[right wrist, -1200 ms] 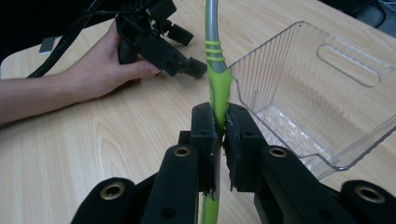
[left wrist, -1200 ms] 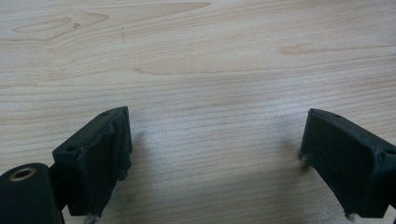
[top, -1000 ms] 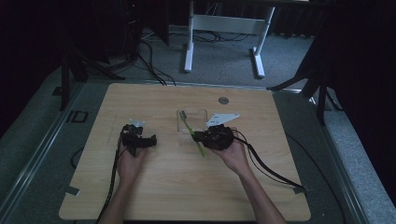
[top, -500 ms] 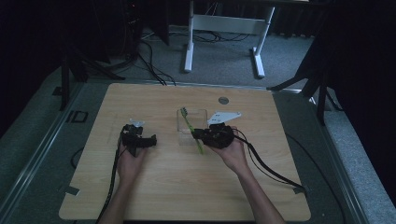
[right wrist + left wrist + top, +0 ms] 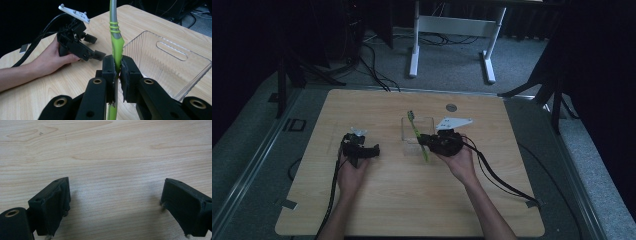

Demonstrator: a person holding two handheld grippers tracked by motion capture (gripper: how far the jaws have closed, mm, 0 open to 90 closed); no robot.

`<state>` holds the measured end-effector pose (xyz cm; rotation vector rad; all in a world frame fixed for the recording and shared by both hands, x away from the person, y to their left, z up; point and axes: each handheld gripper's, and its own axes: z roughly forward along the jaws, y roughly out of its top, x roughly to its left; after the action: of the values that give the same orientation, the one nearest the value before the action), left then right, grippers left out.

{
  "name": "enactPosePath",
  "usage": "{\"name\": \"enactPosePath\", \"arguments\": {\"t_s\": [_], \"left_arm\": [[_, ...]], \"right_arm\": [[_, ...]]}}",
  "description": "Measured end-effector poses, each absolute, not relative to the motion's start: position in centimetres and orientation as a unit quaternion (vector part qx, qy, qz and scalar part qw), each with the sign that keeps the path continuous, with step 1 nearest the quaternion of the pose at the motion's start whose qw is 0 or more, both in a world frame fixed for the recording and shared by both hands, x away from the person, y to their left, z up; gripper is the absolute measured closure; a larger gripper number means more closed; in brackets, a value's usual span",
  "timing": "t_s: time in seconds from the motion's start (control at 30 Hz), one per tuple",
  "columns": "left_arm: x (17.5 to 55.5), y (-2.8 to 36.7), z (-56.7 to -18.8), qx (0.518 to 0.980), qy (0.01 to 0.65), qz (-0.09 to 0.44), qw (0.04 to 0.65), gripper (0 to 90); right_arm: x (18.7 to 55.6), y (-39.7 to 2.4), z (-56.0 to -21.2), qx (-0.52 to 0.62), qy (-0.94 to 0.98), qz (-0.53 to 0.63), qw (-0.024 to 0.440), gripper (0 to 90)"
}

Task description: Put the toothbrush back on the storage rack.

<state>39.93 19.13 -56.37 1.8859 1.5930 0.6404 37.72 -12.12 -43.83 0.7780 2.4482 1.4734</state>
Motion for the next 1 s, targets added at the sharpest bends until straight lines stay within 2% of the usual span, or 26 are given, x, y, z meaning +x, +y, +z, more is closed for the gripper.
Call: {"name": "enactPosePath", "arguments": {"t_s": [1.0], "left_arm": [[39.93, 19.14, -56.36, 0.708, 0.597, 0.240, 0.291, 9.3]], "right_arm": [[38.59, -12.26, -43.71, 0.278, 0.798, 0.527, 0.088, 82.2]]}}
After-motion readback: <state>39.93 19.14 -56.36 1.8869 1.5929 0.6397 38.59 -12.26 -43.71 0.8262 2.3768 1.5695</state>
